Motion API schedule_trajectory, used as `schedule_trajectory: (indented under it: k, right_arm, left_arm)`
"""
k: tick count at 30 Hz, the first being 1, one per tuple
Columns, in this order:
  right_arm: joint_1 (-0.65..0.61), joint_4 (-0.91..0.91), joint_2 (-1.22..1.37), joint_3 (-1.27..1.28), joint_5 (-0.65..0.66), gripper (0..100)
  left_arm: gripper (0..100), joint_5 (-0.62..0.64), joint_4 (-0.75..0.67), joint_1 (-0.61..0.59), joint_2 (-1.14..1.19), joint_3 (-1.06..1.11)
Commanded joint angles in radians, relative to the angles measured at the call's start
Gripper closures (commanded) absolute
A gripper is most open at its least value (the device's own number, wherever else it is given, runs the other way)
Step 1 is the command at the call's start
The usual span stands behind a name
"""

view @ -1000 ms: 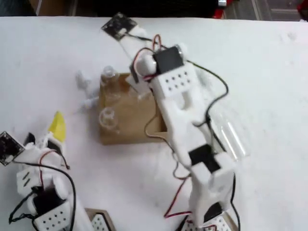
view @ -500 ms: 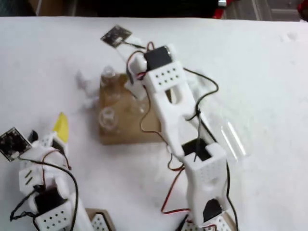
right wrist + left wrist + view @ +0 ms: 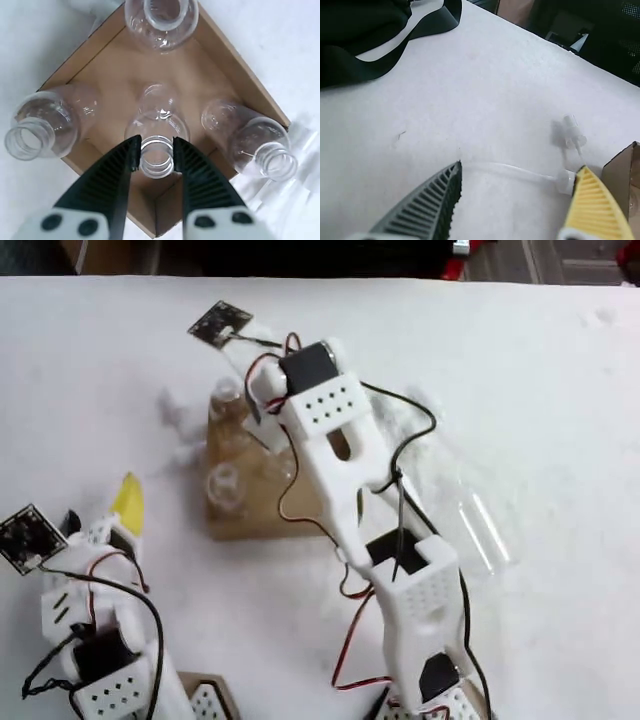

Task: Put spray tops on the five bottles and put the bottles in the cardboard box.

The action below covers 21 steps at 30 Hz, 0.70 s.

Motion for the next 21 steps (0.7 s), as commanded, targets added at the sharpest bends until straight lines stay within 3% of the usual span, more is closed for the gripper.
schedule_trajectory:
  k: [1,8,13,21]
  right_arm:
    - [-0.016,-0.007,-0.005,-0.017,-0.003,97.6]
    - [-0.016,-0.010,-0.005,-0.018,-0.003,96.7]
    - [-0.013,-0.041,-0.005,-0.015,-0.003,87.0]
    - [-0.018,-0.042,-0.013,-0.020,-0.009,86.1]
  left_arm:
    - [67,-0.012,-0.012,0.013,-0.015,-0.003]
    - [67,-0.012,-0.012,0.013,-0.015,-0.003]
    - [67,-0.012,-0.012,0.013,-0.015,-0.003]
    - [67,-0.012,-0.012,0.015,-0.015,-0.003]
